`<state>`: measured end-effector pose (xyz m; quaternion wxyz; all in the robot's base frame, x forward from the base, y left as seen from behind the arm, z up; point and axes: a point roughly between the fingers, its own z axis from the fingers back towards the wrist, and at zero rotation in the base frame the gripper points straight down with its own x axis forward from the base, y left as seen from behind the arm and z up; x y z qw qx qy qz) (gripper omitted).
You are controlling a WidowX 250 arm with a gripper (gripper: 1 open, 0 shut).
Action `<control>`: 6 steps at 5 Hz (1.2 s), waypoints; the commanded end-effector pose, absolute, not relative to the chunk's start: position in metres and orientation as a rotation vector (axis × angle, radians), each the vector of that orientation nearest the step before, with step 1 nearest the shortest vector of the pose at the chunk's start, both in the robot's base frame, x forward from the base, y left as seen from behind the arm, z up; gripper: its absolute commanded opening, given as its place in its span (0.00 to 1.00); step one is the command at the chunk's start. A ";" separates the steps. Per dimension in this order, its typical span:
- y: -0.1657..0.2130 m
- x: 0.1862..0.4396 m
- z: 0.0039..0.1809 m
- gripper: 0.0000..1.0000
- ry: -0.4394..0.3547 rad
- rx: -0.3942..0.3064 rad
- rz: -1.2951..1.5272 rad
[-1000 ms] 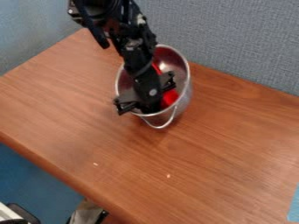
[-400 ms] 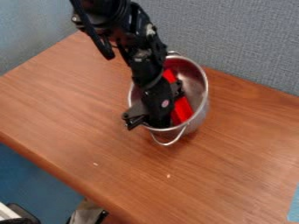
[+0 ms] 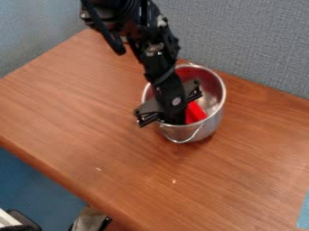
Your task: Put the red object in the metal pot
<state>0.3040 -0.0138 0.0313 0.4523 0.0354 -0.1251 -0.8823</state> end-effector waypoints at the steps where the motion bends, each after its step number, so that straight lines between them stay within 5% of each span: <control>1: -0.027 0.321 0.051 1.00 -0.334 0.148 -2.197; 2: -0.035 0.334 0.064 0.00 -0.335 0.185 -2.208; 3: -0.045 0.349 0.080 0.00 -0.328 0.225 -2.224; 4: -0.041 0.369 0.094 1.00 -0.332 0.277 -2.289; 5: -0.030 0.376 0.093 0.00 -0.342 0.295 -2.345; 6: -0.026 0.375 0.085 0.00 -0.350 0.314 -2.374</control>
